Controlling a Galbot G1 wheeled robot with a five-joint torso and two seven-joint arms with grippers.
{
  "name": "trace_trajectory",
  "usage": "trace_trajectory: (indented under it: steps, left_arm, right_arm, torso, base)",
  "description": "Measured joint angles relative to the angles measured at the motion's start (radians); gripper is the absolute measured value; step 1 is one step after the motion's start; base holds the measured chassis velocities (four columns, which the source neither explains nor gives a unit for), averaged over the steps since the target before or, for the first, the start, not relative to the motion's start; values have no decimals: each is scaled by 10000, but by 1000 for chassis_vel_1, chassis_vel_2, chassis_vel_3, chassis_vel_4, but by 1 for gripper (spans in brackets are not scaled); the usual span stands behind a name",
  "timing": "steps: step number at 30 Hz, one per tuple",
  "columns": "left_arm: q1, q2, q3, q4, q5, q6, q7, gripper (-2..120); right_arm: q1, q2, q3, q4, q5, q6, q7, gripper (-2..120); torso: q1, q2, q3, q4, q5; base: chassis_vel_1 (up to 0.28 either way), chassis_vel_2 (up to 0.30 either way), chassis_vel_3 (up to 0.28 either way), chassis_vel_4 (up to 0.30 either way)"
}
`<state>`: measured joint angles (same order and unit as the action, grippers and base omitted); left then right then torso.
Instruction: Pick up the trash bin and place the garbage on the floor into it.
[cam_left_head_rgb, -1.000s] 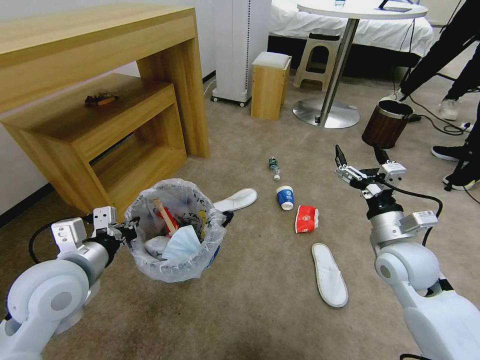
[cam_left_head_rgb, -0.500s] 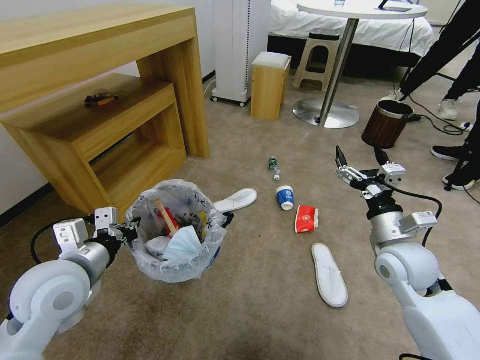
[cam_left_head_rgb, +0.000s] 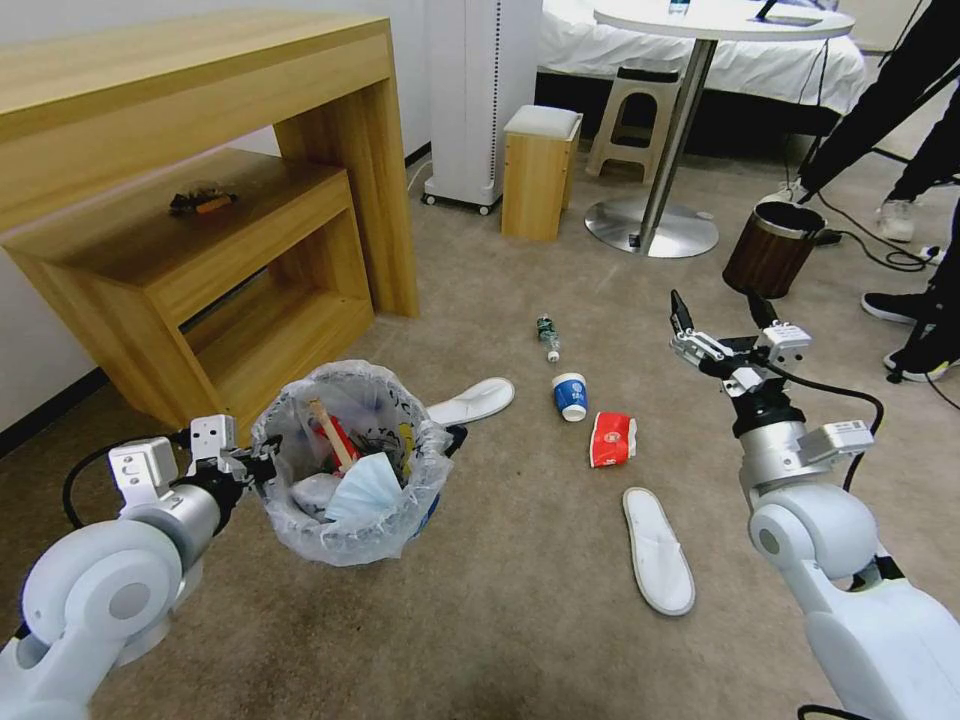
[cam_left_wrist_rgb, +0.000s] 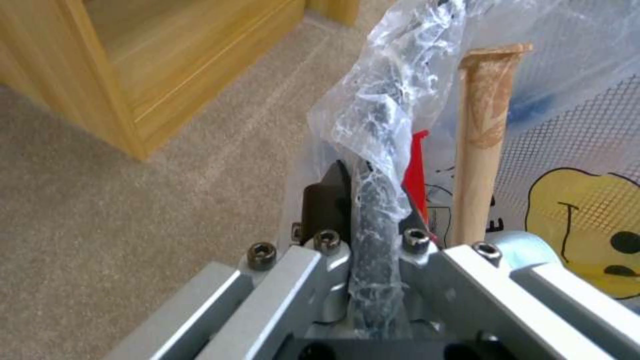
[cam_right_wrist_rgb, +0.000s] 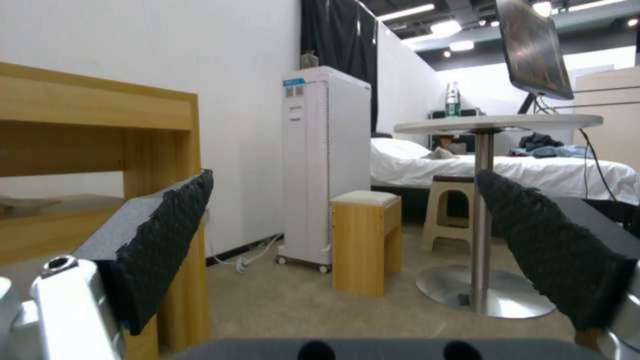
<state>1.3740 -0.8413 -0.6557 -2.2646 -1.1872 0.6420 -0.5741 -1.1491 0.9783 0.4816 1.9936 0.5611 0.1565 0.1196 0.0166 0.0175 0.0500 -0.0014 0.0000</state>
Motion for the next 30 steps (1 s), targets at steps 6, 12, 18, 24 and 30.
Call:
trace_trajectory:
  steps: [6,12,18,24,30]
  left_arm:
    - [-27,-11,17,34,64,-24,68,0]
    - [-21,-26,23,46,118,-31,97,0]
    - [-13,-80,50,47,177,-31,89,0]
    - [-35,-165,140,130,348,-68,132,0]
    - [-71,-228,219,91,405,-56,163,0]
  right_arm:
    - [25,-2,-9,-14,-5,-6,-5,100]
    - [29,-2,-18,-19,-8,-7,-8,100]
    - [31,3,-24,-20,-19,-9,-9,100]
    - [29,-3,-25,-17,-22,-10,-11,100]
    - [102,11,-25,-60,-10,-10,-13,100]
  torso:
    - [0,88,82,0,0]
    - [0,156,154,0,0]
    - [-1,216,215,0,0]
    - [-2,229,227,0,0]
    - [-2,229,227,0,0]
  base:
    - [0,0,0,0]
    - [0,0,0,0]
    - [0,0,0,0]
    - [0,0,0,0]
    - [0,0,0,0]
